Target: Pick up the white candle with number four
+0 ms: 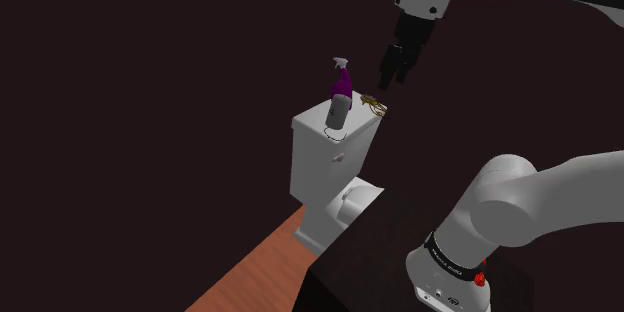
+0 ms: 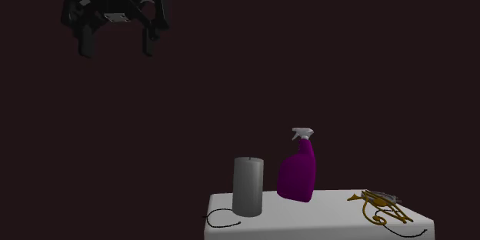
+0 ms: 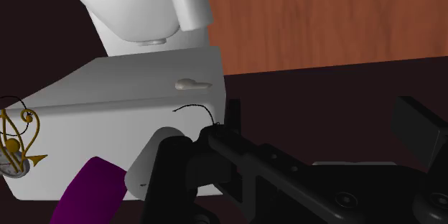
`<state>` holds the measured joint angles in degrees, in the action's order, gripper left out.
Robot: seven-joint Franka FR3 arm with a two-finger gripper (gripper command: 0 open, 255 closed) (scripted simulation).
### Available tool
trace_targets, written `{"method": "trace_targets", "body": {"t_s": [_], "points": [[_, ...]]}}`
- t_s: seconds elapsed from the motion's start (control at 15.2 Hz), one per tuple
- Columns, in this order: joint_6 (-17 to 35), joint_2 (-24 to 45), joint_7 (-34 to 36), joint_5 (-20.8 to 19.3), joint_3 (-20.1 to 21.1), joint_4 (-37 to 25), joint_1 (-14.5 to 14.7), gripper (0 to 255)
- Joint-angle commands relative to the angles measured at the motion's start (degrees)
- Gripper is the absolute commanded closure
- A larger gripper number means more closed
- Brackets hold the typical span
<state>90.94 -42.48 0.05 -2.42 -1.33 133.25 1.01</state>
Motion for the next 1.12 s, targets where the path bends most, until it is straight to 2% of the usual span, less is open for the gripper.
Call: {"method": "trace_targets", "body": {"t_s": [0.0,0.59,1.06], "points": [[0.0,0.0,0.0,0.0,0.0,0.0,0.0,0],[16.8,8.7,-11.0,-1.9,-10.1,4.1,-1.5,0],[28.9,20.3,-21.1,0.9,-18.2,2.2,-0.9,0]]}}
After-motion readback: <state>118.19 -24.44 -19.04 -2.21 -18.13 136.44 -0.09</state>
